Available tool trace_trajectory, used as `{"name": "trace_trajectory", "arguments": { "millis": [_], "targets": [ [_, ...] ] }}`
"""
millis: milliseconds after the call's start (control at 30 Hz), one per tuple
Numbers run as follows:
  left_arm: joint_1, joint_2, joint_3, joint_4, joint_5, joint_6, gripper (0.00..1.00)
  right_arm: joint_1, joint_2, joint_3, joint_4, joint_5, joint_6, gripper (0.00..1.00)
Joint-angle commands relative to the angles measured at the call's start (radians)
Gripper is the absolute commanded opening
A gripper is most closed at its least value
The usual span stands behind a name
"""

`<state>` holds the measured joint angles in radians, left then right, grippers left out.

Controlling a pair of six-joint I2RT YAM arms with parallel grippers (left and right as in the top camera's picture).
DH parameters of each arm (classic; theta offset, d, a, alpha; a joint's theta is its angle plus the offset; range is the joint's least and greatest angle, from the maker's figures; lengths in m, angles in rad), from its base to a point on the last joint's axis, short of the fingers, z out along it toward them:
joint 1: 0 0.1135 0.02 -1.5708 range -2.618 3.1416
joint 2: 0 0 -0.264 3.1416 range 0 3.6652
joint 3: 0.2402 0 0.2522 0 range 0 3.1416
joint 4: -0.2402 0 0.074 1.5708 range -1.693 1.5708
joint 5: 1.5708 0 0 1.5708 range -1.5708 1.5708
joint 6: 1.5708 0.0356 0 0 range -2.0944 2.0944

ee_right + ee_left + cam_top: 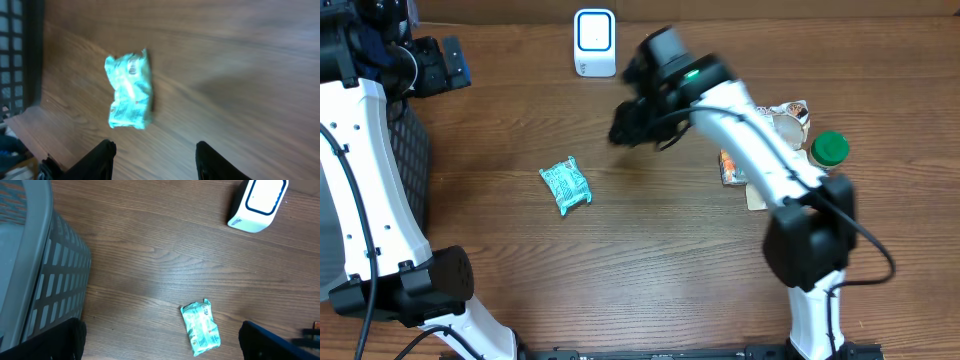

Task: Scan the item barcode
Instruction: 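Move the right gripper left to the large teal wipes pack, then lower the right gripper and close on the large teal wipes pack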

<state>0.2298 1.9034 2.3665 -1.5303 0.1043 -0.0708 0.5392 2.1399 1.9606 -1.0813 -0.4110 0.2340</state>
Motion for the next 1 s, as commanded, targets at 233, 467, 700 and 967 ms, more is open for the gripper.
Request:
{"name": "trace_trajectory", "arguments": {
  "millis": [233, 467, 700, 967],
  "targets": [
    [-0.001, -0.013, 0.008, 0.001, 0.011, 0.015, 1.00, 0.215, 0.146, -0.027, 0.218, -0.010, 0.259, 0.27],
    [-0.001, -0.013, 0.008, 0.001, 0.011, 0.015, 1.00, 0.298, 0.185, -0.031, 0.299, 0.064, 0.298, 0.26],
    [-0.001, -0.013, 0.008, 0.001, 0.011, 0.015, 0.99, 0.320, 0.195, -0.031, 0.233, 0.083, 0.297, 0.27],
    [-0.001, -0.013, 0.008, 0.001, 0.011, 0.015, 1.00, 0.301, 0.195, -0.031, 0.055, 0.222, 0.289, 0.27]
  ]
}}
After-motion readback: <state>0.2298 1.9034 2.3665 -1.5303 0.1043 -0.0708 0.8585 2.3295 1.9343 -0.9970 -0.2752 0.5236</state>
